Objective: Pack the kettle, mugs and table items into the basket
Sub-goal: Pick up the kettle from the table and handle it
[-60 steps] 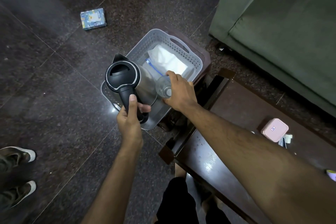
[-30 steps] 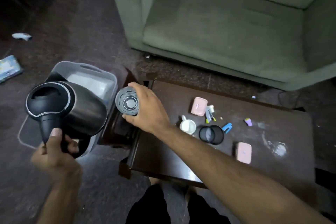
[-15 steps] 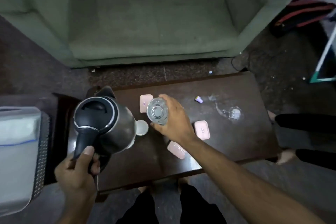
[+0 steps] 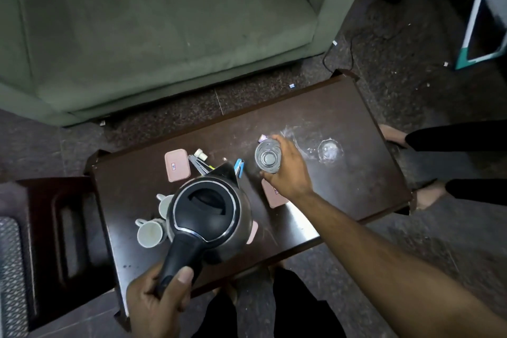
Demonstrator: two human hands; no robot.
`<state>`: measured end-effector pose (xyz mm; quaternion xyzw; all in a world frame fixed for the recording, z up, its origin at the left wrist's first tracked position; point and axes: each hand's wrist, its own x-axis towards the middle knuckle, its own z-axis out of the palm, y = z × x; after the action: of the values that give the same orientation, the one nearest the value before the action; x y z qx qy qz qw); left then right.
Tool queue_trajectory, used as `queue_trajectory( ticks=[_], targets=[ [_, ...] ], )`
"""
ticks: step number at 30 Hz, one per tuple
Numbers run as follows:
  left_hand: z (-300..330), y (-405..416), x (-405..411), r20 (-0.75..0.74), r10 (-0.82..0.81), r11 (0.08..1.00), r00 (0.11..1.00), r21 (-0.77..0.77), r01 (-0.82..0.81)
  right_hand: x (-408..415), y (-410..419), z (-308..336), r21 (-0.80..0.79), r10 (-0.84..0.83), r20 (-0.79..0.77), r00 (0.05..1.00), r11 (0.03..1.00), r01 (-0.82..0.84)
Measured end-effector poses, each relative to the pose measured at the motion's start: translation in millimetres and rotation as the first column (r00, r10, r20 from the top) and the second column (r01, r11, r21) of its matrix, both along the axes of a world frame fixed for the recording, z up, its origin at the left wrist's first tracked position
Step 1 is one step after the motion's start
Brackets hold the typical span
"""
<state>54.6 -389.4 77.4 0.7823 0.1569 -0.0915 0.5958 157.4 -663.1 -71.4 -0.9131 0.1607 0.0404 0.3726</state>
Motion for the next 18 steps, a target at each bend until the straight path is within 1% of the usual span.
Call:
queue_trajectory(
  ticks=[3, 8, 13, 14, 16, 18],
  targets=[
    [16.8, -20.2, 4.6, -0.049, -0.09, 0.994, 0.995, 0.052, 0.093, 3.7, -10.0, -15.7, 0.026, 0.009, -0.007, 1.0, 1.0, -0.009],
    [19.1, -34.1, 14.5, -0.115, -0.158, 0.982, 0.981, 0.085, 0.168, 7.1, -18.2, -39.8, 0.037, 0.008, -0.032, 0.999, 0.999, -0.007],
    [8.6, -40.6, 18.8, -0.101, -0.137, 0.986, 0.985, 0.08, 0.145, 7.9, -19.1, -58.1, 0.051, 0.007, -0.067, 0.998, 0.999, -0.004],
    [3.2, -40.2, 19.5, -0.113, -0.15, 0.983, 0.982, 0.094, 0.16, 7.8, -19.5, -61.6, 0.057, 0.014, -0.07, 0.997, 0.998, -0.011],
    [-7.8, -33.7, 20.8, -0.186, -0.145, 0.978, 0.972, 0.119, 0.169, 7.2, -20.8, -66.8, 0.068, 0.021, -0.071, 0.997, 0.998, -0.016],
    [-11.2, -30.5, 24.3, -0.27, -0.183, 0.98, 0.945, 0.019, 0.196, 8.5, -22.9, -70.0, 0.083, 0.02, -0.066, 0.998, 0.996, -0.014]
  ],
)
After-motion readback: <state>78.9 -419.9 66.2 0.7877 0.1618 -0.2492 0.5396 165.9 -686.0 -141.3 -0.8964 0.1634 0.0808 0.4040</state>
